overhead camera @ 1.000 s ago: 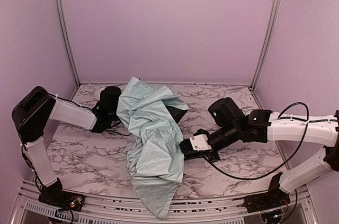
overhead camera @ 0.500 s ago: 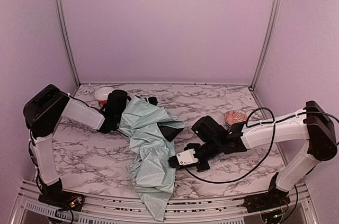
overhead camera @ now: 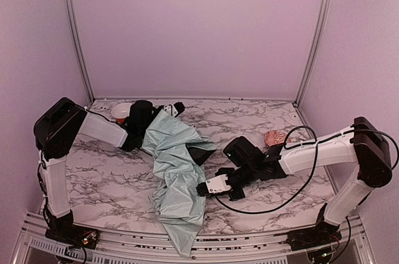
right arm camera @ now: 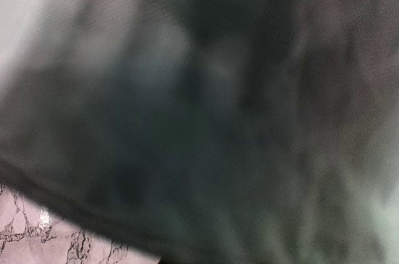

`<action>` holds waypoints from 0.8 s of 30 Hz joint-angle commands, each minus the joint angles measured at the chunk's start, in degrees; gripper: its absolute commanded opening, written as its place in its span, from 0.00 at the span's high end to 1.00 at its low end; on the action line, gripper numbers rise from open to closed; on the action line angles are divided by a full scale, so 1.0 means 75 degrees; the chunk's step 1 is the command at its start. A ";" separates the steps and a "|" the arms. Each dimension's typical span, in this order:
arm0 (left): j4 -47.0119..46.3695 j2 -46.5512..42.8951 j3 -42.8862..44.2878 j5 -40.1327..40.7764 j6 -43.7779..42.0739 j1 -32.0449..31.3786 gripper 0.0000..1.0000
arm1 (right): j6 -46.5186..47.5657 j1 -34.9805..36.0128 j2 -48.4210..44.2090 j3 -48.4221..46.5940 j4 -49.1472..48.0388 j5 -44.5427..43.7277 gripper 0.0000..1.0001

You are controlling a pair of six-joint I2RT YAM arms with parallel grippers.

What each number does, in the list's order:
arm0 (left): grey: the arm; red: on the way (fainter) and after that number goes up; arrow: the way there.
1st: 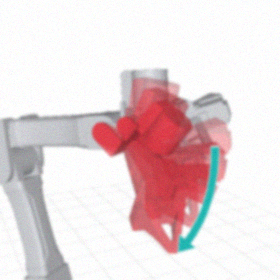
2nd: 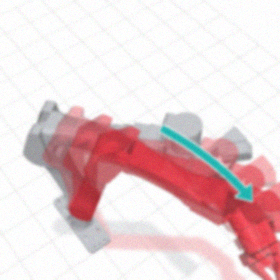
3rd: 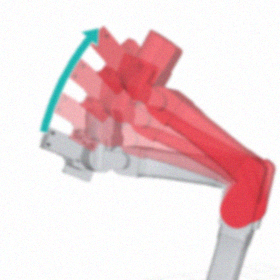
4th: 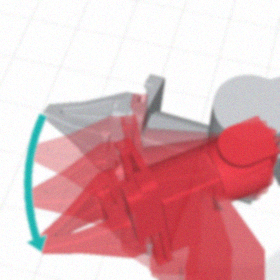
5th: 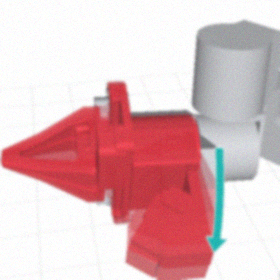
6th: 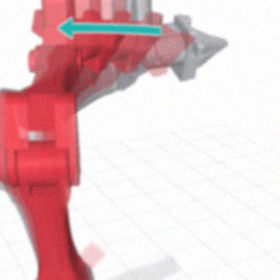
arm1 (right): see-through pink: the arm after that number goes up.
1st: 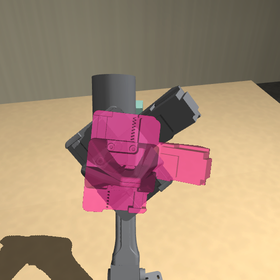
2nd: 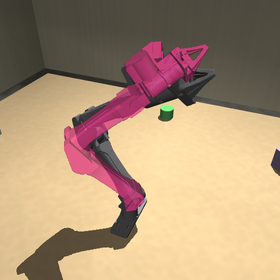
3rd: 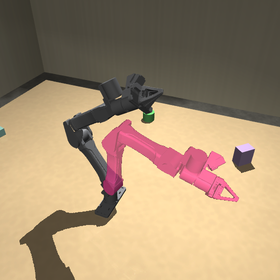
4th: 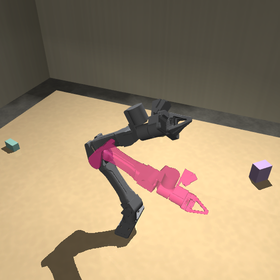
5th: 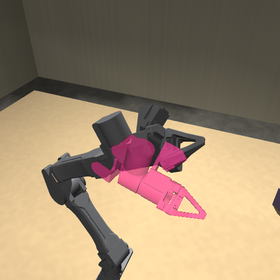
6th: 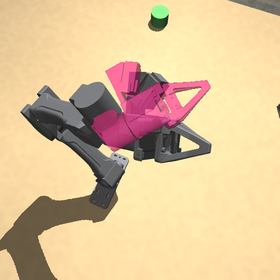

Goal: Put away the umbrella

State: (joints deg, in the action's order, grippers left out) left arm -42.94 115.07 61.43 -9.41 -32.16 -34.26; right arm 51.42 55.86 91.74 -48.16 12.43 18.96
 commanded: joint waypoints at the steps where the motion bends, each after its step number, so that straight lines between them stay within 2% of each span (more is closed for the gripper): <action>1: -0.0098 0.0150 0.0755 0.2487 0.0651 0.0371 0.16 | -0.0286 -0.0138 0.0163 0.0004 0.0020 0.0031 1.00; 4: 0.0436 0.0182 0.1241 0.3356 0.0790 0.0607 0.02 | -0.0362 -0.0186 0.0137 0.0071 0.0019 0.0025 1.00; 11: 0.1674 0.0515 0.2419 0.4524 0.0942 0.1032 0.01 | -0.0435 -0.0217 0.0096 0.0140 0.0112 0.0015 1.00; 18: 0.2723 0.0485 0.3346 0.4259 0.1238 0.1457 0.01 | -0.0452 -0.0229 0.0154 0.0035 0.0327 0.0155 1.00; 24: 0.2807 0.0760 0.3750 0.4243 0.0538 0.1833 0.01 | -0.0378 -0.0228 -0.0062 0.0113 0.0353 0.0171 1.00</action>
State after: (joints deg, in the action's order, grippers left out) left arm -24.16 119.92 87.24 21.10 -26.48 -23.33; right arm 46.98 53.60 92.18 -47.97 8.80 18.59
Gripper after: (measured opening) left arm 0.990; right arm 0.045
